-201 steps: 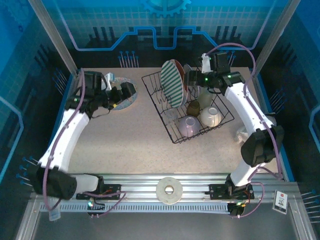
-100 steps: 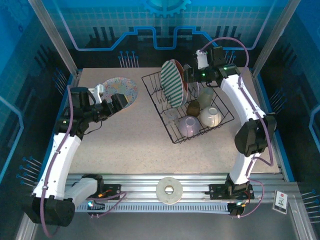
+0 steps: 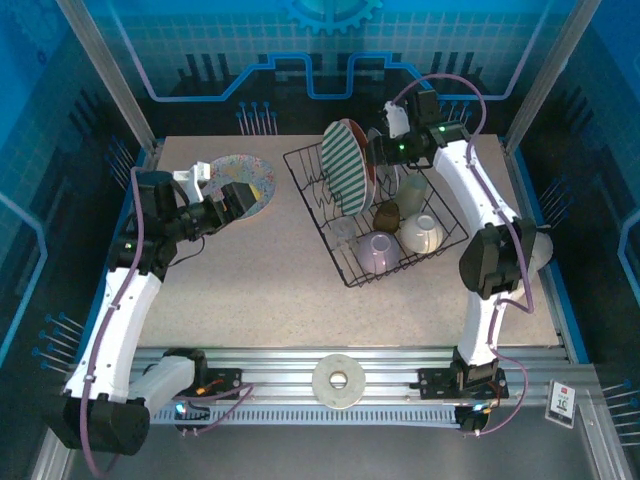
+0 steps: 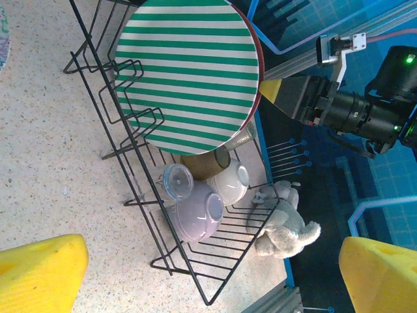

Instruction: Unload the mixed dishes from the dish rack

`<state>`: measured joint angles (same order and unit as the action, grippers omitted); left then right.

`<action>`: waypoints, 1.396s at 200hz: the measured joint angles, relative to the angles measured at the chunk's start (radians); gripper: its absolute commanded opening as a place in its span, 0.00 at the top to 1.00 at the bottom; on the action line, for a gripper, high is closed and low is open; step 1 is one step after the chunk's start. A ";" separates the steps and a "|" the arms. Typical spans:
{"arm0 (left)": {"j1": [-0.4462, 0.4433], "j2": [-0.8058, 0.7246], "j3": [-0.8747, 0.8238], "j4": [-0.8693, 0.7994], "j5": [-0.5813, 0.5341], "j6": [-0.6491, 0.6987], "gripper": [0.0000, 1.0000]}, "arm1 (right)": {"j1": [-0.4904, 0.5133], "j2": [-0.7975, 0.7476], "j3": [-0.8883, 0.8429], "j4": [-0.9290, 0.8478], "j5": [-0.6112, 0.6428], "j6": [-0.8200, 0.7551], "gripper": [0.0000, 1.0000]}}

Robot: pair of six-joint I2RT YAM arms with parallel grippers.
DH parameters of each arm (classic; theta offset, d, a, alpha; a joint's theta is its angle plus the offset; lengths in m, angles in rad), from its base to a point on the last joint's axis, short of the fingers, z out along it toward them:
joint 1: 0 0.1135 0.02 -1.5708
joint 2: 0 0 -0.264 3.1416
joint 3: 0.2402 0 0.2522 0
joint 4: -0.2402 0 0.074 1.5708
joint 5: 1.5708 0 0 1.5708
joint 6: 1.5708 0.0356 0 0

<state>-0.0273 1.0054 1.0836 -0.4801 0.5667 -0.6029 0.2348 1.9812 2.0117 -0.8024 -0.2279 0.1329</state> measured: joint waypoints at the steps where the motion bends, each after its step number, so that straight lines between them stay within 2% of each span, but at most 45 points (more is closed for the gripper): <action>1: 0.000 0.000 0.000 0.000 0.000 0.000 0.01 | 0.000 0.001 0.002 -0.001 0.000 0.000 0.54; 43: 0.000 0.019 0.013 -0.003 0.000 0.001 0.01 | 0.007 0.032 0.042 -0.034 0.015 0.006 0.65; 116: 0.000 0.027 0.038 -0.005 0.000 0.000 0.01 | 0.040 0.069 0.080 -0.056 0.019 0.010 0.74; 222: 0.000 0.026 0.047 -0.008 0.000 0.000 0.01 | 0.049 0.080 0.104 -0.088 0.085 0.027 1.00; 279: 0.000 0.026 0.047 -0.003 0.001 -0.013 0.01 | 0.056 0.059 0.106 -0.108 0.146 0.043 1.00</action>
<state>-0.0273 1.0313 1.1309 -0.4831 0.5678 -0.6163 0.2909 2.0399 2.1174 -0.9104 -0.0822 0.1761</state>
